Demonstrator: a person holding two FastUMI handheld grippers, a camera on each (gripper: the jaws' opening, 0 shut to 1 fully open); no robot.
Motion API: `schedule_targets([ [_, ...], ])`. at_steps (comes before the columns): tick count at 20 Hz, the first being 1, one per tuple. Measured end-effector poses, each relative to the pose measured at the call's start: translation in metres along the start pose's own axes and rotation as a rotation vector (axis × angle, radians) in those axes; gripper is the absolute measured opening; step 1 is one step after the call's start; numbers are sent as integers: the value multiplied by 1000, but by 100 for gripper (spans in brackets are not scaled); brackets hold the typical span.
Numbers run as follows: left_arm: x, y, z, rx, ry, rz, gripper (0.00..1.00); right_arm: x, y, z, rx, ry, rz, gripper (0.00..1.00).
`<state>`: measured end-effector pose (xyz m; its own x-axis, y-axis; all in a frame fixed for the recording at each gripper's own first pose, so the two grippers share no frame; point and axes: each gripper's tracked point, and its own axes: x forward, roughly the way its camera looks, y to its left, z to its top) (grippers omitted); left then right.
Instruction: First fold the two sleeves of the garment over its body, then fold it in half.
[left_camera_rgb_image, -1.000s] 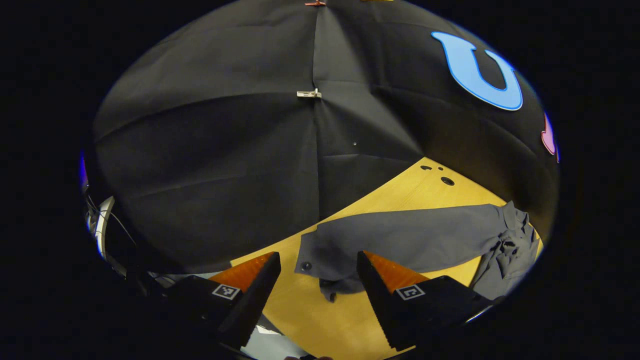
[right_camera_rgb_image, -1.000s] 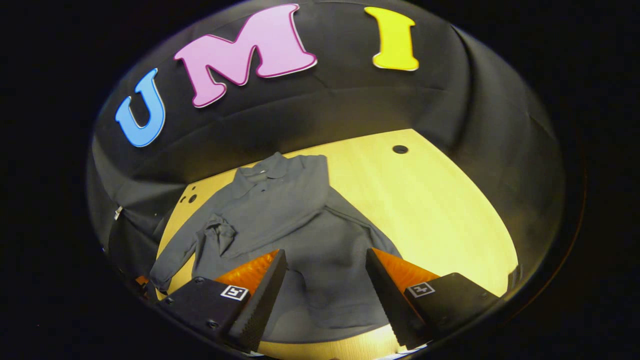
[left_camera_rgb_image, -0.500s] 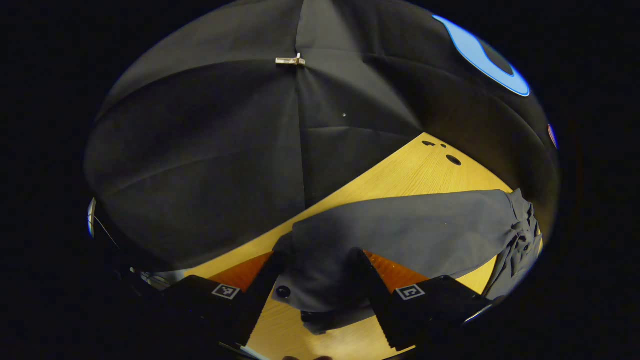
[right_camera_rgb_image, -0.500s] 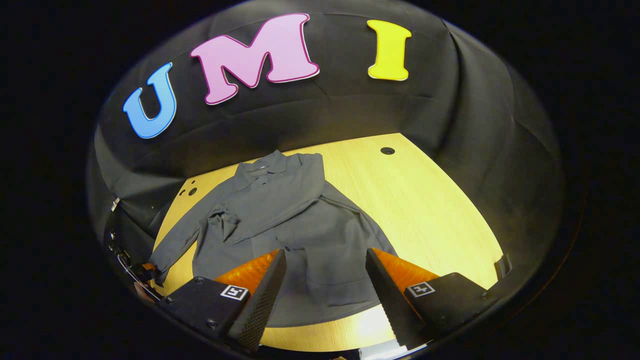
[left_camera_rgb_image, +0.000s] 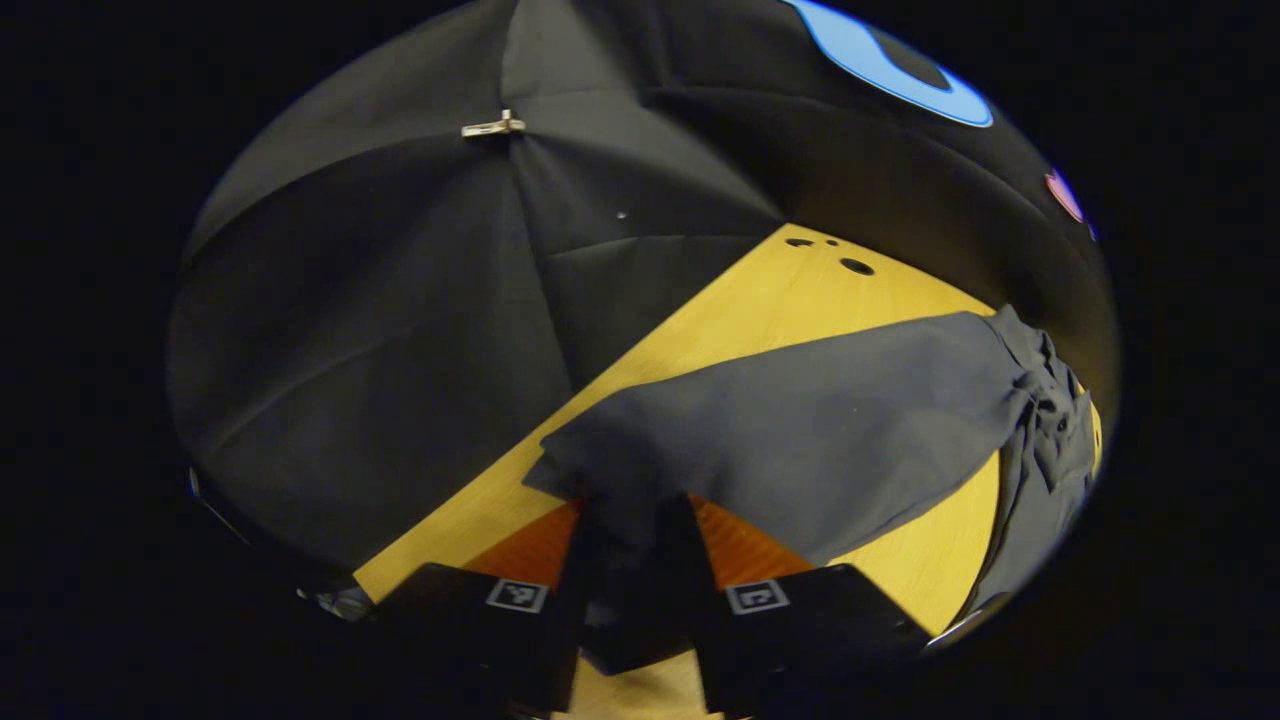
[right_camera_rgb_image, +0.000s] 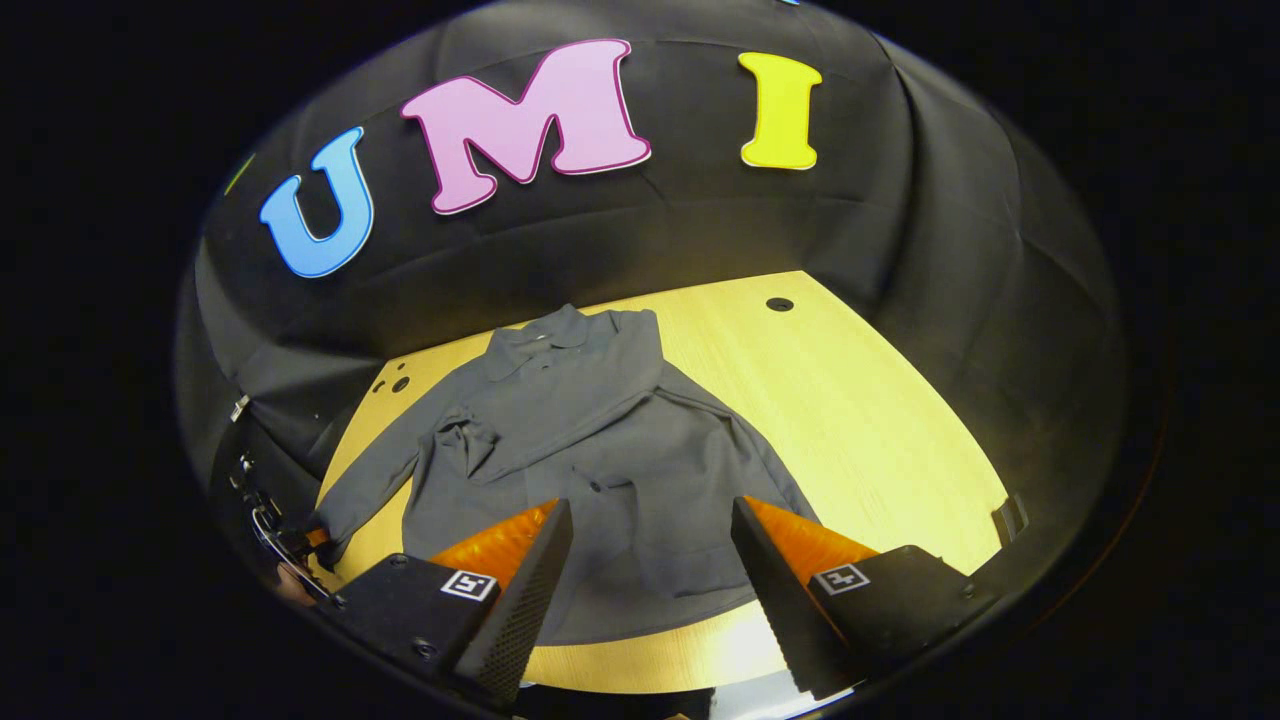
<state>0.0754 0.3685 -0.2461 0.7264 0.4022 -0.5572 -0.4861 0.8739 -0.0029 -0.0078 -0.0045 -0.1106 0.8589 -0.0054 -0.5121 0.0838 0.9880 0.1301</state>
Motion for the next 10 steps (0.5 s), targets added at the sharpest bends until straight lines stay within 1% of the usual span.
schedule_targets([
  [2,5,-4,3,37,-5,2,14,3,-3,-2,-31,3,-2,99],
  [3,5,-5,4,29,-1,2,11,5,-4,1,-36,-1,2,99],
  [4,5,-8,5,3,22,-18,8,8,-3,4,-35,-7,12,99],
  [5,3,-15,5,-29,41,-54,6,13,-1,8,-37,-13,29,99],
  [6,-2,-17,10,-59,48,-62,6,19,0,11,-46,-13,42,99],
  [8,1,-9,18,-106,36,-25,6,29,-2,18,-62,-9,64,99],
  [10,-14,-14,37,-142,1,-13,6,37,-8,30,-73,-26,77,99],
])
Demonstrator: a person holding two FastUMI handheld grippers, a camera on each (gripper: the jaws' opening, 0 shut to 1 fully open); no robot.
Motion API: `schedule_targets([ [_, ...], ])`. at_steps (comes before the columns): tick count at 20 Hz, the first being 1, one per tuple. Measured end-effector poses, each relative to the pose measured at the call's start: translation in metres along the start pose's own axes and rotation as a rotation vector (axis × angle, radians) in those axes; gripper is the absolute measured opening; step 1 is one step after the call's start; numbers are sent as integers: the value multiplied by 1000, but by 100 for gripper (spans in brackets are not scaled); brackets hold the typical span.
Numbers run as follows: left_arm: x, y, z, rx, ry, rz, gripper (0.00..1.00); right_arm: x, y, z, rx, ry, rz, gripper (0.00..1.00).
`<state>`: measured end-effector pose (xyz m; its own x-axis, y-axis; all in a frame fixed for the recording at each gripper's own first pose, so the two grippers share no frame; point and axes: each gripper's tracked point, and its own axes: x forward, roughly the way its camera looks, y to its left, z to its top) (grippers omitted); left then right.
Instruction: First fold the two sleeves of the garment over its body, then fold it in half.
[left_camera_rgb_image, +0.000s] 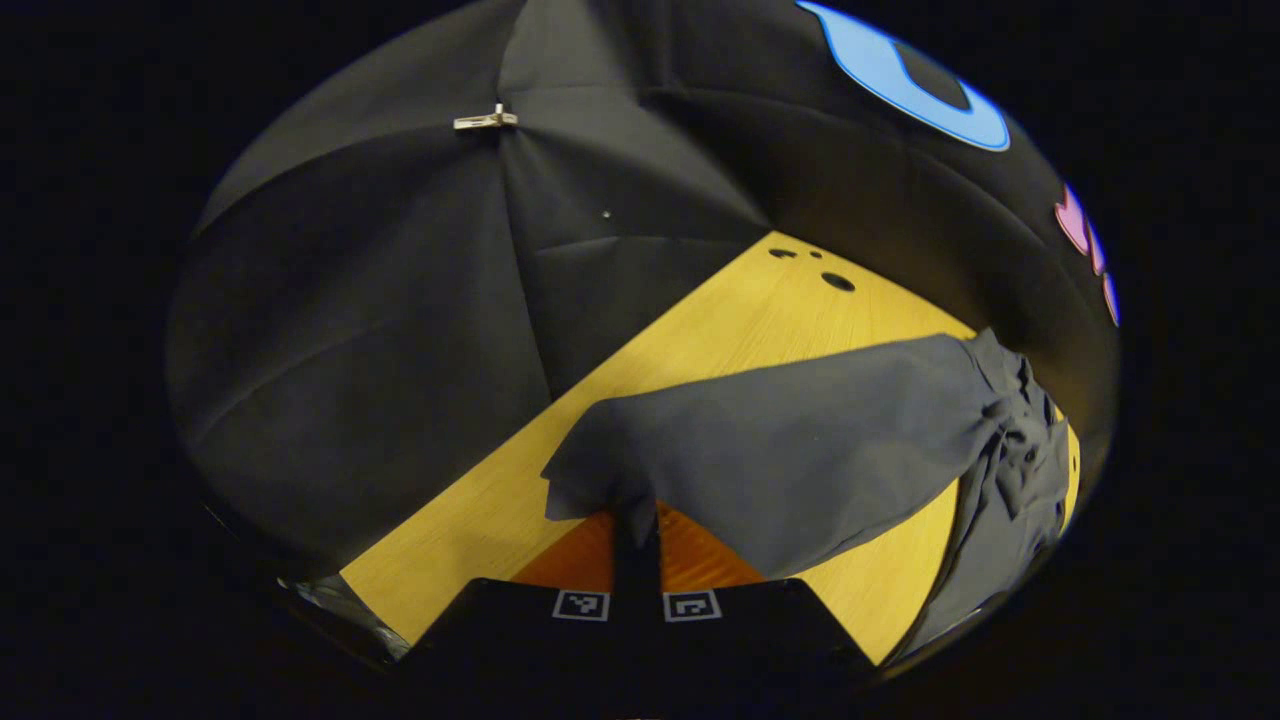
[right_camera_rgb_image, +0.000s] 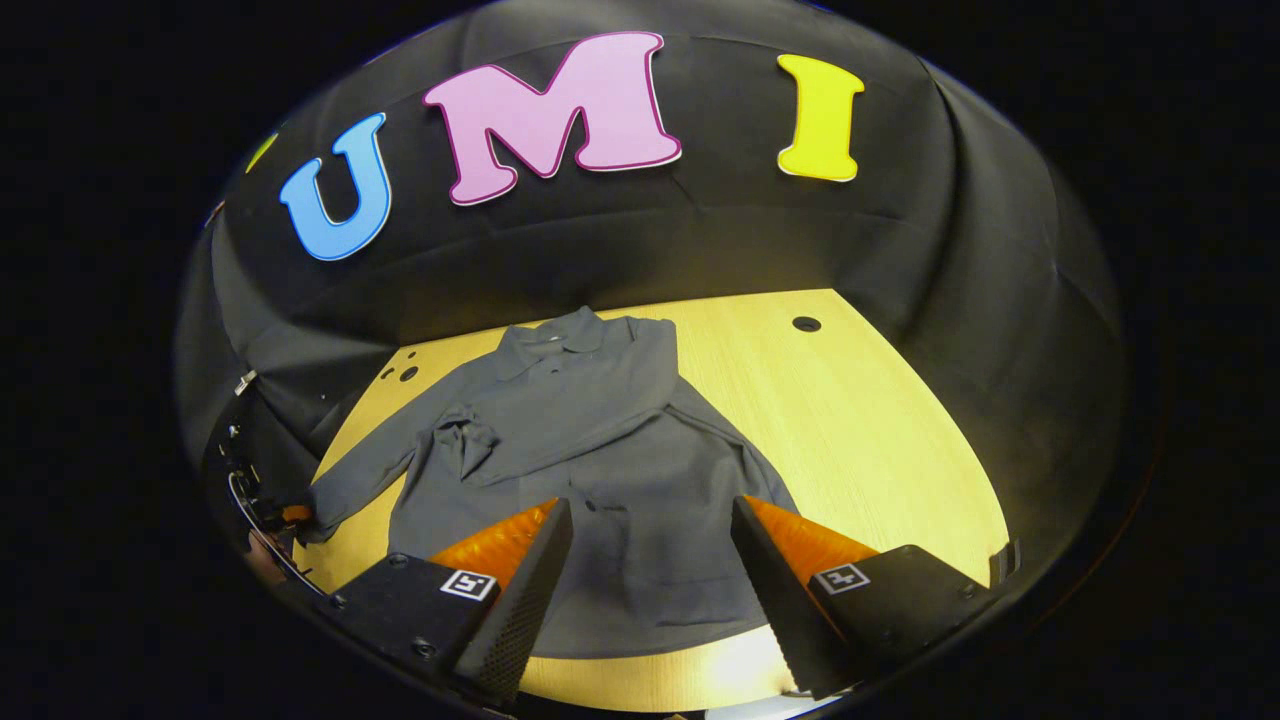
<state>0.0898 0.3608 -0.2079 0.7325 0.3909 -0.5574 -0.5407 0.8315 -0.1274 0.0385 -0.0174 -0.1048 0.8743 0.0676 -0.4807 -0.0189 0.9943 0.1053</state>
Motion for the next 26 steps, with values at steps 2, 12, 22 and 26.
schedule_targets([
  [2,-16,-14,18,10,-45,-3,6,6,-12,5,-7,-9,0,99],
  [12,-95,-206,131,181,-289,-229,5,28,-80,8,-51,1,-7,99],
  [22,-124,-433,85,283,-264,-509,5,49,-136,1,-16,51,2,99],
  [26,-132,-499,57,314,-234,-581,5,55,-142,-6,-16,78,19,99],
])
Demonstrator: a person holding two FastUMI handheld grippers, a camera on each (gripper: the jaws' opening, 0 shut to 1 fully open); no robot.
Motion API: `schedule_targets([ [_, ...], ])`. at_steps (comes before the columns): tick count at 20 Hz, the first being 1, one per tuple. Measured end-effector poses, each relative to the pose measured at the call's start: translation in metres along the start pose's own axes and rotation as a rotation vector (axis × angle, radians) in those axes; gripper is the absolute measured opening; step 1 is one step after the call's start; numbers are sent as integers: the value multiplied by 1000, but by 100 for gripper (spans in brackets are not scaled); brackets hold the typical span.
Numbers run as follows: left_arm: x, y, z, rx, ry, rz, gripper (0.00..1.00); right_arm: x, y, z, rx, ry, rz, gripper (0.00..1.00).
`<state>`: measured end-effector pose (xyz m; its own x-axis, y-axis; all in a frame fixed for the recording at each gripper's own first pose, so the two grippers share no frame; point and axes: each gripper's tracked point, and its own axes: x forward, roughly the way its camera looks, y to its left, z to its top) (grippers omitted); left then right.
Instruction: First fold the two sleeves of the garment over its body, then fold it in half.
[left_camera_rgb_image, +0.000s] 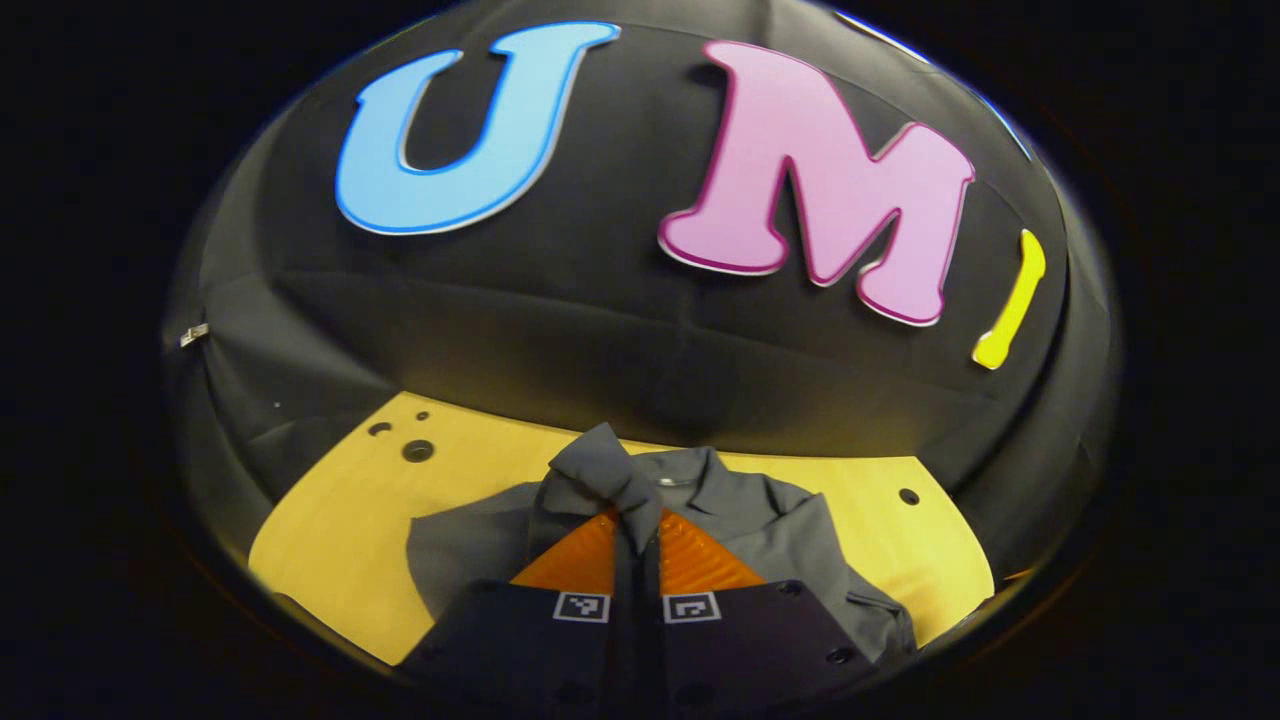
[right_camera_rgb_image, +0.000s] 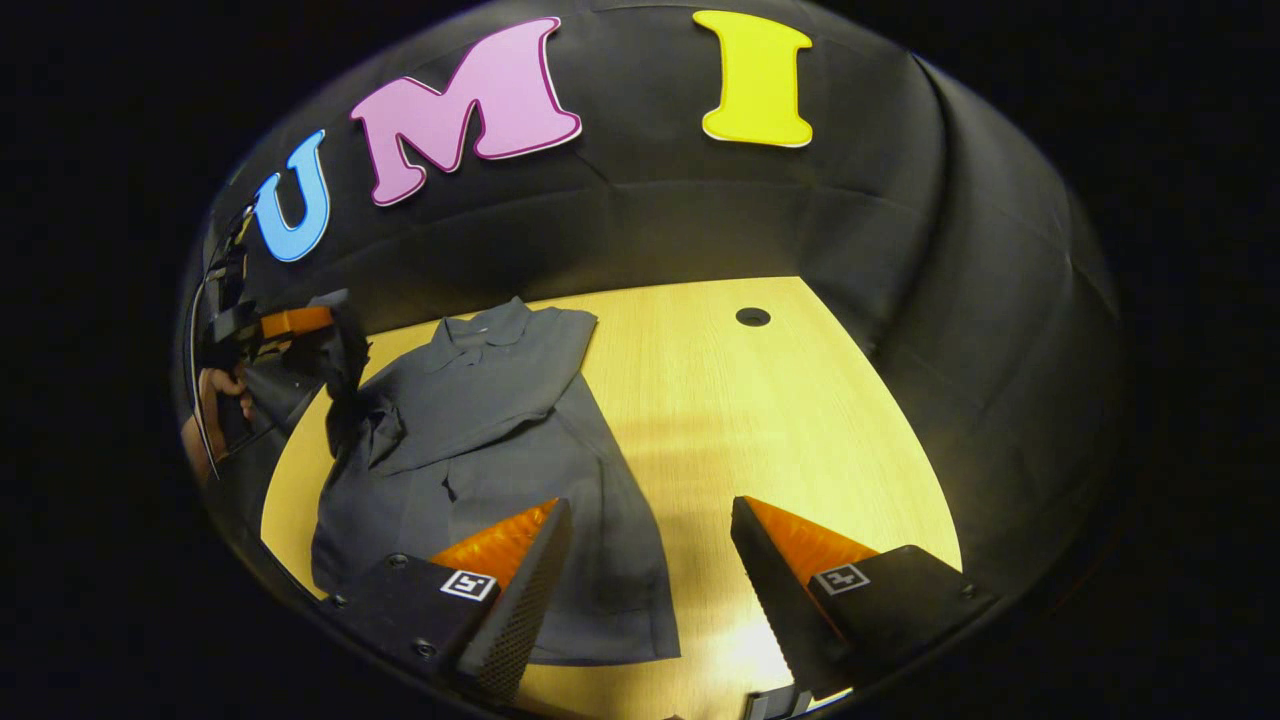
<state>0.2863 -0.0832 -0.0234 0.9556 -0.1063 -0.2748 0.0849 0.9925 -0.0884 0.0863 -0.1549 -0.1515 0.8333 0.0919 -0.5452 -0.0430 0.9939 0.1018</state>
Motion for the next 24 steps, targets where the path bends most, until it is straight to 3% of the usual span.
schedule_targets([
  [12,62,-139,-36,81,89,-182,5,7,7,-24,-14,62,73,99],
  [20,88,-163,-75,101,176,-154,6,11,10,-44,-22,108,92,99],
  [24,89,-167,-84,78,195,-145,16,16,13,-44,-25,116,100,99],
])
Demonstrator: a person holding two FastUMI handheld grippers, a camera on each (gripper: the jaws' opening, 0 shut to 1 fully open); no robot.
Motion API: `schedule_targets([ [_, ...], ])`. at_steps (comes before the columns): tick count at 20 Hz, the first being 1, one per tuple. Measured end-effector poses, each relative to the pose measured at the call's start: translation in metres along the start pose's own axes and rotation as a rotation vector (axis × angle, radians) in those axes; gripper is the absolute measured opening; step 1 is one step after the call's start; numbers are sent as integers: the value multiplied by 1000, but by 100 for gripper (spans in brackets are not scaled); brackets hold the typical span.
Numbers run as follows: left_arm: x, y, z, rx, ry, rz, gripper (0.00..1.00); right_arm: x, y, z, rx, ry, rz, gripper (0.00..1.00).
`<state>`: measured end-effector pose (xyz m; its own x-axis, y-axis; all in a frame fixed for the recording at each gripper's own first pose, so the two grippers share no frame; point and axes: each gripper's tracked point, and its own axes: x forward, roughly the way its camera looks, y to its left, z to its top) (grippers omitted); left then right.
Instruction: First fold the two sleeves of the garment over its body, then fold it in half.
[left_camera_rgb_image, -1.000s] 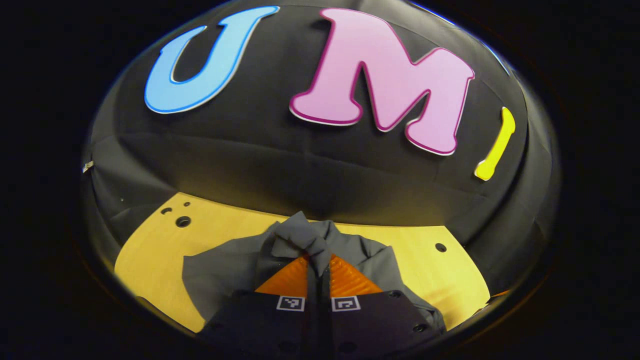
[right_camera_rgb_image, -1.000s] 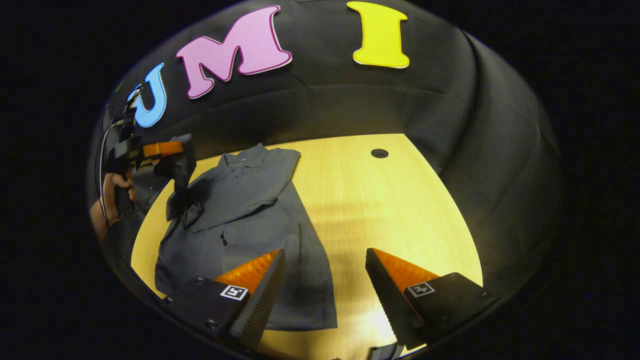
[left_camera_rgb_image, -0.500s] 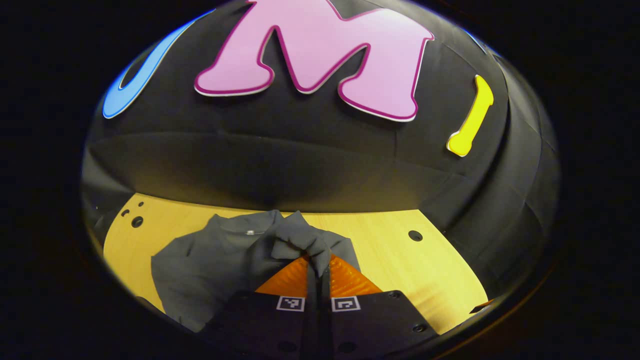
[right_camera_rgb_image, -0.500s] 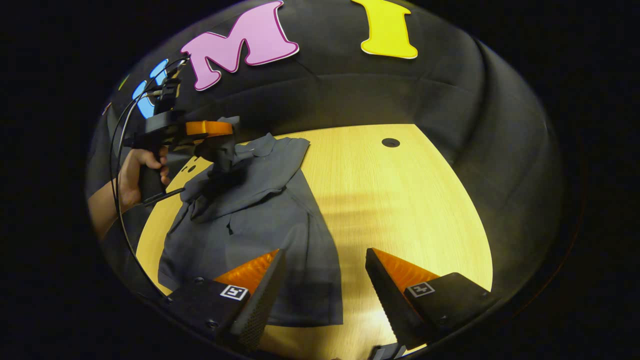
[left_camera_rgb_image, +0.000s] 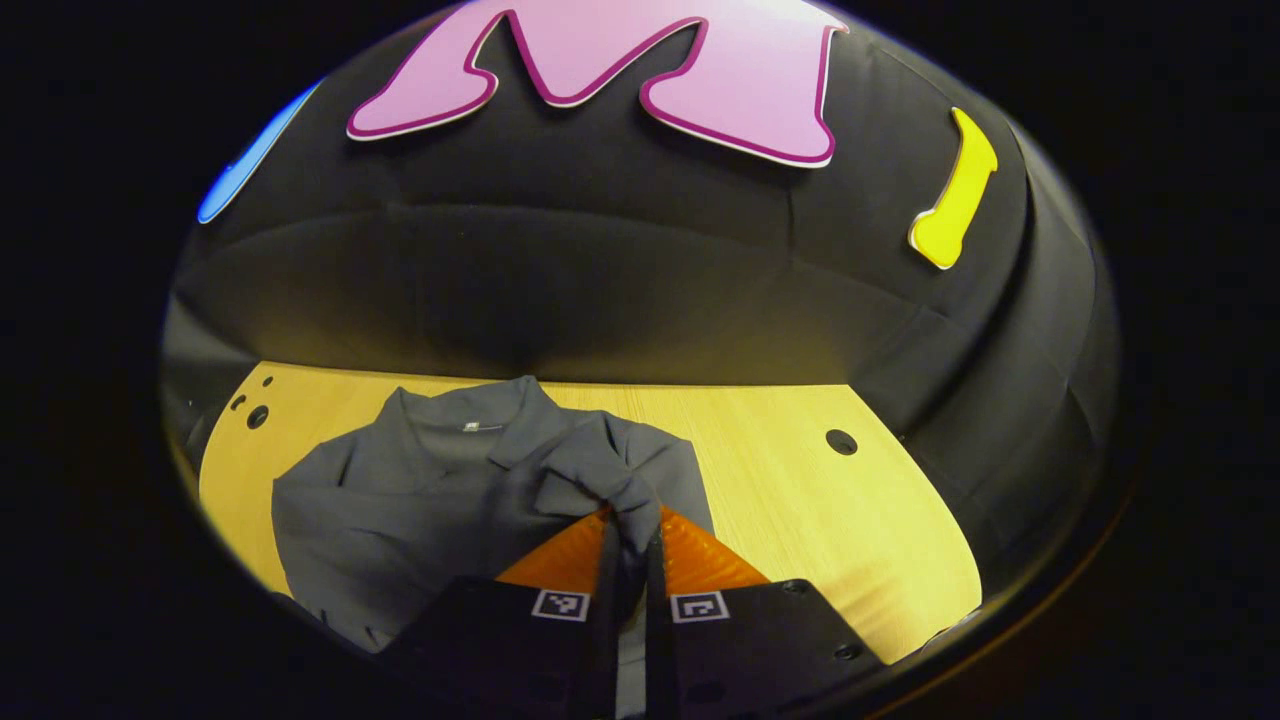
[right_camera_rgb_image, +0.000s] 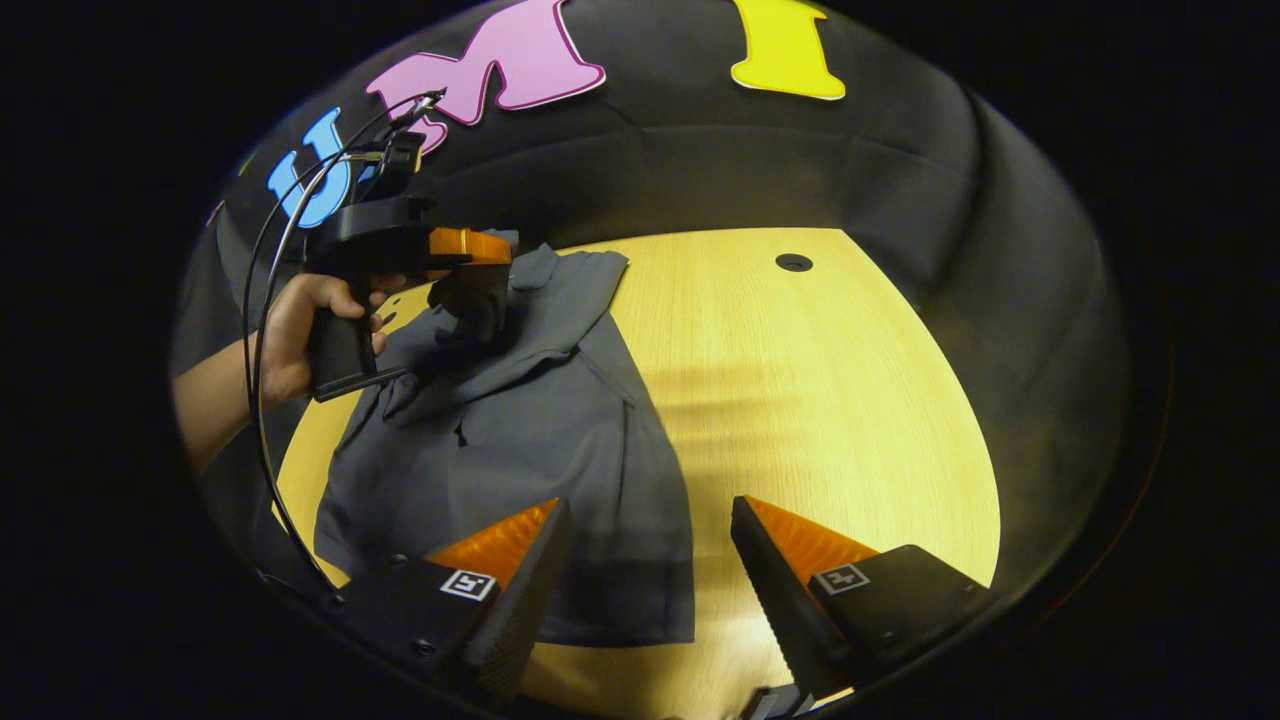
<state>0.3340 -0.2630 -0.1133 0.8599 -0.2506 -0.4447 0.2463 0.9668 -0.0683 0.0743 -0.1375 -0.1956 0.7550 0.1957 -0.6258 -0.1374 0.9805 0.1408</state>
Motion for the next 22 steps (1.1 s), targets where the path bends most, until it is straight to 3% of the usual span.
schedule_targets([
  [3,-9,0,2,-30,-12,-20,30,2,2,-1,-2,4,3,99],
  [5,-20,5,2,-31,-21,-24,52,2,3,-1,-11,6,0,99],
  [6,-26,11,2,-22,-26,-12,41,3,3,-2,-16,7,1,99],
  [8,-43,26,-2,0,-33,19,64,4,4,-6,-26,18,2,99],
  [9,-54,34,-7,6,-34,35,82,7,4,-7,-33,24,-2,99],
  [10,-68,43,-13,10,-31,48,93,8,4,-9,-38,30,-9,99],
  [15,-150,108,-81,-2,22,146,96,20,5,-29,-39,104,-12,99],
  [18,-206,154,-138,-47,83,234,96,17,17,-31,-2,116,5,99],
  [22,-271,209,-214,-120,173,368,96,17,28,-46,-56,144,-24,99],
])
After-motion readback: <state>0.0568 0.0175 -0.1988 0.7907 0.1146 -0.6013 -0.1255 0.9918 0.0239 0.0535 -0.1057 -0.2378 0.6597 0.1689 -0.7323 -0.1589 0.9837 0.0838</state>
